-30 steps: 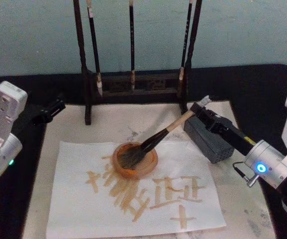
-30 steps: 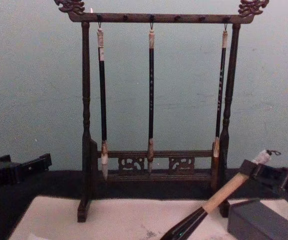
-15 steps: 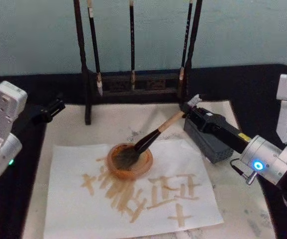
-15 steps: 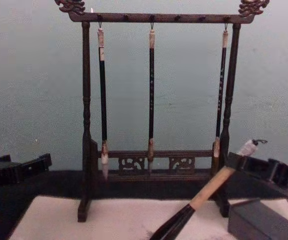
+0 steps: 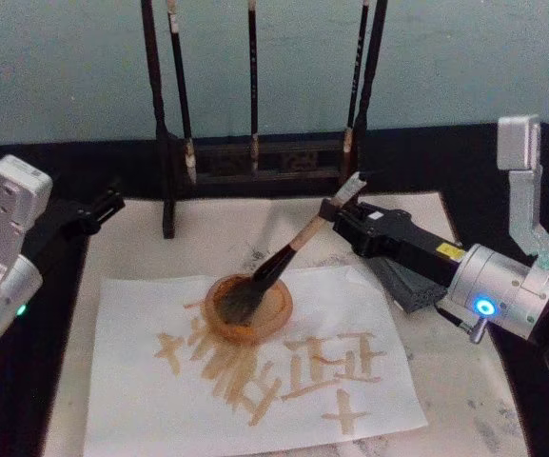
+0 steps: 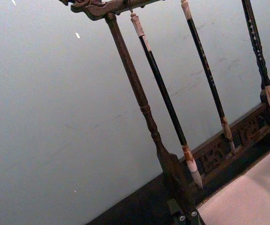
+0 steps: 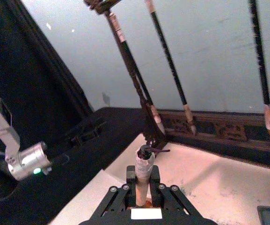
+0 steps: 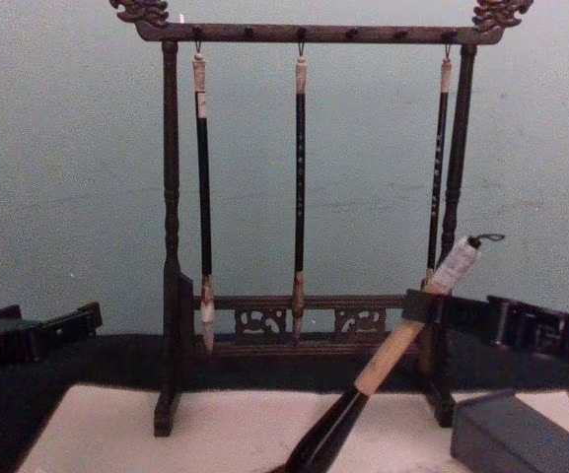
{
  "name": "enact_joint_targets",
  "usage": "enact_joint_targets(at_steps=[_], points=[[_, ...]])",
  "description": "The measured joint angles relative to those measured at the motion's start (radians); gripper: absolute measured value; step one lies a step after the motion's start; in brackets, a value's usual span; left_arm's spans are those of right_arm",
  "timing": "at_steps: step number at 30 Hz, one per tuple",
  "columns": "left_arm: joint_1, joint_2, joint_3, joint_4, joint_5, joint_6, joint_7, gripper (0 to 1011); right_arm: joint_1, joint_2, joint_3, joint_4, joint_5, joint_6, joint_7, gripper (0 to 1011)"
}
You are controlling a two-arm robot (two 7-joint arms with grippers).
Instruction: Pick up the brush from the inkstone, write on the paper, then place the brush back to its original position.
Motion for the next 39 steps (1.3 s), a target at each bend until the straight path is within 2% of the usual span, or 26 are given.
enact_joint_targets(at_steps=[7, 16, 27, 39], points=[[0.000, 0.000, 0.000, 0.000, 0.000, 0.000, 0.000, 1002, 0.024, 0.029, -0.022, -0.049, -0.062, 0.034, -0.010, 182], [0.000, 0.000, 0.000, 0.000, 0.000, 0.000, 0.000, 1002, 0.046, 0.053, -0.027, -0.090, -0.129, 0.049, -0.006, 181], [0.000, 0.000, 0.000, 0.000, 0.000, 0.000, 0.000, 1002, 0.048, 0.066, -0.013, -0.113, -0.167, 0.030, 0.034, 181], [0.000, 0.000, 0.000, 0.000, 0.000, 0.000, 0.000, 1002, 0.061, 0.077, -0.027, -0.147, -0.241, 0.024, 0.076, 182]])
